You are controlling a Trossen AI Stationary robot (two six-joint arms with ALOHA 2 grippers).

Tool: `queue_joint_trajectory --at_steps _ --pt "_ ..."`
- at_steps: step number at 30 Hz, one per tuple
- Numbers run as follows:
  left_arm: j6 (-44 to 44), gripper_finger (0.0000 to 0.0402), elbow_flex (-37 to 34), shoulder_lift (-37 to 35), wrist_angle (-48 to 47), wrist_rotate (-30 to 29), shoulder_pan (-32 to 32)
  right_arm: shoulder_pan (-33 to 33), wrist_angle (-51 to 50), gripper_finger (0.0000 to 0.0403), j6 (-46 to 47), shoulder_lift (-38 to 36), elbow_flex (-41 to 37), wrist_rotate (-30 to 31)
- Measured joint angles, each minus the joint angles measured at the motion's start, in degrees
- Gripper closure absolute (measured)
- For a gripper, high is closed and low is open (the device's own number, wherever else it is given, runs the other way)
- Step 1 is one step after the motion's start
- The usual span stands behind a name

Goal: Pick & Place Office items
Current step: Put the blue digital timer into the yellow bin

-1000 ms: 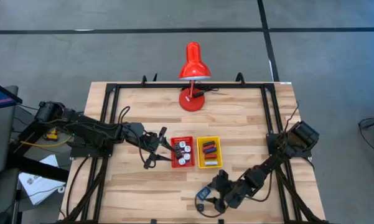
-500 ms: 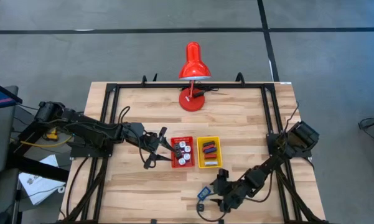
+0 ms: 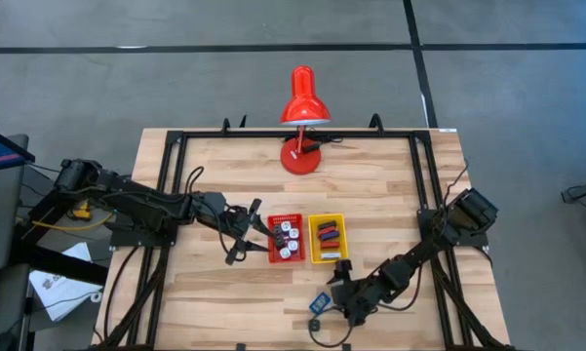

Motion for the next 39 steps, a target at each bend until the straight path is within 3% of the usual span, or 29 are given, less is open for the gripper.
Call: queue_joint_trajectory --at_steps 10,39 --pt "0.0 0.023 0.04 0.0 1.28 -1.25 0.0 -5.19 6.78 0.0081 -5.7 -0.09 -2.26 -11.99" --pt "0.17 0.023 0.04 0.0 1.25 -1.42 -0.01 -5.21 5.77 0.0081 -7.27 -0.96 -0.55 -12.36"
